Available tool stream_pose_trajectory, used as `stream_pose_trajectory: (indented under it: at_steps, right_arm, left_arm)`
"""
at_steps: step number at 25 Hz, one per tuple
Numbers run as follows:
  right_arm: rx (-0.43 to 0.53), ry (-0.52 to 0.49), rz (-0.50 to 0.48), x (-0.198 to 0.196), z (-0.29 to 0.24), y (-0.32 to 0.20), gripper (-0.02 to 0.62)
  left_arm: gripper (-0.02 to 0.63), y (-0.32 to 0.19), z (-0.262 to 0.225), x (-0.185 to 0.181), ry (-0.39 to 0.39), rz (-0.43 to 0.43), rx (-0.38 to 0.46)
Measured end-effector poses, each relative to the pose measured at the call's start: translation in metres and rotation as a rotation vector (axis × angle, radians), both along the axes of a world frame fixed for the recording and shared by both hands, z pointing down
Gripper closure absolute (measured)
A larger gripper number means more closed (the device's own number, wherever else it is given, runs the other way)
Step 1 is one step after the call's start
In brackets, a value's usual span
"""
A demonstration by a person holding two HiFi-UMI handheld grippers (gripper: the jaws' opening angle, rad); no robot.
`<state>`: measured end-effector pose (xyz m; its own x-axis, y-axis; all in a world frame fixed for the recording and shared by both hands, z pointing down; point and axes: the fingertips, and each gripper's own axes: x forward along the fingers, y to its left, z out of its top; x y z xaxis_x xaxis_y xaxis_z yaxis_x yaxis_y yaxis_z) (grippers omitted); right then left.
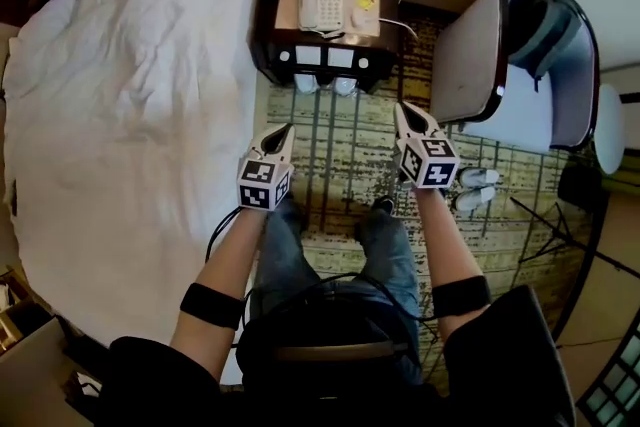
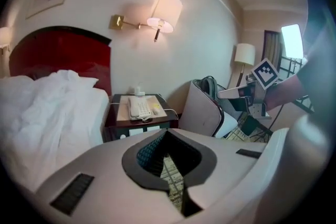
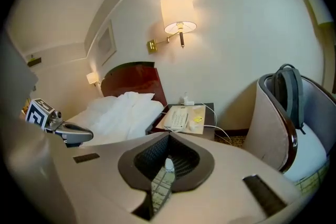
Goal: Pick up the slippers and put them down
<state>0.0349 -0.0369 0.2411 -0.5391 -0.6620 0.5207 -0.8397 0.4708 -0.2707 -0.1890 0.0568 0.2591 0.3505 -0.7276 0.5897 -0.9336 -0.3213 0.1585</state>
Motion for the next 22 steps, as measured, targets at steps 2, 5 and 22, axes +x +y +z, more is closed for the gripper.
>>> stream_pose_trajectory:
  at_steps: [2, 5, 22]
  right_arm:
    - [0.012, 0.003, -0.005, 0.002, -0.027, 0.006, 0.594]
    - [0.026, 0.035, -0.026, 0.008, -0.053, 0.022, 0.594]
    - [0.081, 0.046, -0.046, 0.028, -0.118, 0.094, 0.594]
  left_arm:
    - [0.606, 0.003, -0.029, -0.003, 0.001, -0.010, 0.024]
    - [0.606, 0.013, -0.063, -0.002, 0.013, -0.023, 0.051]
    - [0.606, 0.061, -0.145, -0.001, 0.017, -0.017, 0.158]
